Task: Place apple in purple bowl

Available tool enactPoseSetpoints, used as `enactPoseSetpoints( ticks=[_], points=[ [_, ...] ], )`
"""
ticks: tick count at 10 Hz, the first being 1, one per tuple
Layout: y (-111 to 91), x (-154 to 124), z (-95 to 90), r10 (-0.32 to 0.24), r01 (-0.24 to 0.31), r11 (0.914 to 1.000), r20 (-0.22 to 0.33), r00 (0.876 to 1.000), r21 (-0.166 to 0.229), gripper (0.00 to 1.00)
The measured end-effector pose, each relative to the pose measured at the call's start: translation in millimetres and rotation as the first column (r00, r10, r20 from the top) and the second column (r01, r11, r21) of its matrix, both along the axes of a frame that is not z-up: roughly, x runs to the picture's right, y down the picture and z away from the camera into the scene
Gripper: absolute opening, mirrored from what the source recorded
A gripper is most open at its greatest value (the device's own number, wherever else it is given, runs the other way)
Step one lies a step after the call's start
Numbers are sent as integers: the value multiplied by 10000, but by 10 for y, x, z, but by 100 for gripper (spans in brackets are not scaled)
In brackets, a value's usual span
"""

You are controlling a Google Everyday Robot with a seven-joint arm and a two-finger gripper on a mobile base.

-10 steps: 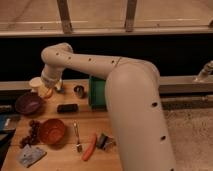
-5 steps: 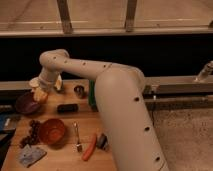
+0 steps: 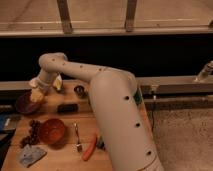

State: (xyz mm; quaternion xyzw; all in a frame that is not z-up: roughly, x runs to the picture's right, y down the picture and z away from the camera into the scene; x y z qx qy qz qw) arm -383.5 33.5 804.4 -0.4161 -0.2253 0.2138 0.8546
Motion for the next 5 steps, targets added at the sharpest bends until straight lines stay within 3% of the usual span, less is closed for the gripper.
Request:
enactPoseSetpoints(
  ticks=[3, 5],
  points=[
    [-77, -181, 33, -292, 289, 9995, 318, 9991, 84, 0],
    [-46, -308, 94, -405, 412, 9991, 650, 9971, -97, 0]
  ],
)
